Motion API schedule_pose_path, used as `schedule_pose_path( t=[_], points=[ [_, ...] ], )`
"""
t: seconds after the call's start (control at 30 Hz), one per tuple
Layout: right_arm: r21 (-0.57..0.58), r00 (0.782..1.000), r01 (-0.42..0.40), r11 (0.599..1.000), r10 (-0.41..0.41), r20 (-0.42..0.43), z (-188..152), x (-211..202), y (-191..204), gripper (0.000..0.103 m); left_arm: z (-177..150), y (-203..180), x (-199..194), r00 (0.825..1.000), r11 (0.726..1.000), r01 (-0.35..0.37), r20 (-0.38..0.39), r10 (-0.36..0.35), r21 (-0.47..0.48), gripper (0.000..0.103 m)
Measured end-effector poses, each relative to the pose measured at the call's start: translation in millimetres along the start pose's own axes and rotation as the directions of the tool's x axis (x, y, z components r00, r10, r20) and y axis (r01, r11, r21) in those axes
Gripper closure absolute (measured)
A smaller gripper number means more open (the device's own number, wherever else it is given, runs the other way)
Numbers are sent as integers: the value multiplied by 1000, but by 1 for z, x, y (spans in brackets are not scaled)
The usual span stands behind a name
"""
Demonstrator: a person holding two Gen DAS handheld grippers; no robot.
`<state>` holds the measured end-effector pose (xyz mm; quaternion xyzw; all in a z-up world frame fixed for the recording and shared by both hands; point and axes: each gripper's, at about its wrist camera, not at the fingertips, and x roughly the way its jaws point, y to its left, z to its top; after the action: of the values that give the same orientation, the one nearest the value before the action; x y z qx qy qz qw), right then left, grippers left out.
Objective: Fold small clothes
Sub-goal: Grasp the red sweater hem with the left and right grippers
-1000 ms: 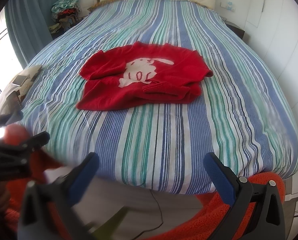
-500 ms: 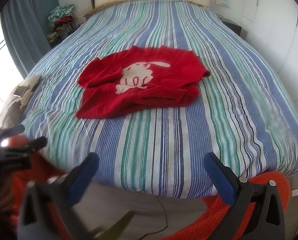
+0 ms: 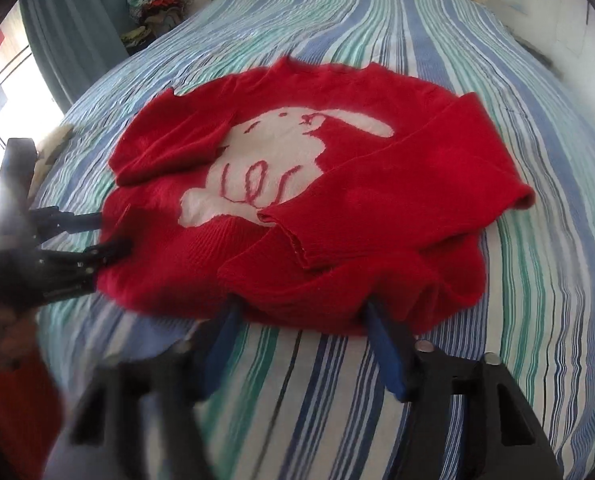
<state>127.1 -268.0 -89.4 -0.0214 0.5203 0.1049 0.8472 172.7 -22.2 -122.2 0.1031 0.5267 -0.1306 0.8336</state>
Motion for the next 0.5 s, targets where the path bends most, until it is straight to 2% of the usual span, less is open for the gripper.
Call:
schedule_pose_path(
  t=[0.03, 0.13, 0.23, 0.27, 0.3, 0.33, 0.37, 0.4, 0.43, 0.47, 0.5],
  points=[
    [-7, 1000, 8, 1000, -8, -17, 0, 6, -5, 92, -4, 2, -15, 999, 1000, 31, 39, -31, 3, 96],
    [43, 997, -78, 996, 77, 17, -12, -27, -22, 92, -27, 13, -66, 983, 990, 124, 128, -131, 60, 97],
    [43, 988, -150, 988, 149, 26, -43, -77, -33, 92, -61, 16, -100, 971, 966, 191, 114, -212, 173, 99],
    [34, 987, -159, 987, 159, 15, -56, -89, -36, 92, -72, 13, -102, 974, 955, 189, 78, -212, 230, 94],
    [25, 989, -151, 988, 151, -1, -70, -97, -39, 91, -84, 10, -98, 982, 946, 164, 43, -183, 281, 91],
    [24, 991, -134, 991, 135, -19, -82, -100, -43, 90, -96, 7, -91, 992, 943, 113, 13, -123, 312, 83],
    [30, 993, -108, 994, 109, -44, -93, -98, -46, 87, -104, 9, -81, 998, 946, 58, -20, -55, 317, 73],
    [38, 993, -83, 996, 86, -85, -105, -92, -51, 83, -112, 13, -75, 999, 954, 26, -52, -11, 299, 68],
    [57, 989, -66, 996, 73, -129, -115, -85, -57, 78, -116, 23, -72, 997, 967, 29, -78, -9, 253, 68],
    [94, 984, -57, 994, 72, -164, -125, -82, -64, 78, -119, 34, -74, 995, 981, 58, -88, -42, 183, 67],
    [141, 981, -55, 988, 79, -177, -131, -81, -71, 78, -120, 46, -79, 992, 990, 98, -83, -90, 98, 60]
  ],
)
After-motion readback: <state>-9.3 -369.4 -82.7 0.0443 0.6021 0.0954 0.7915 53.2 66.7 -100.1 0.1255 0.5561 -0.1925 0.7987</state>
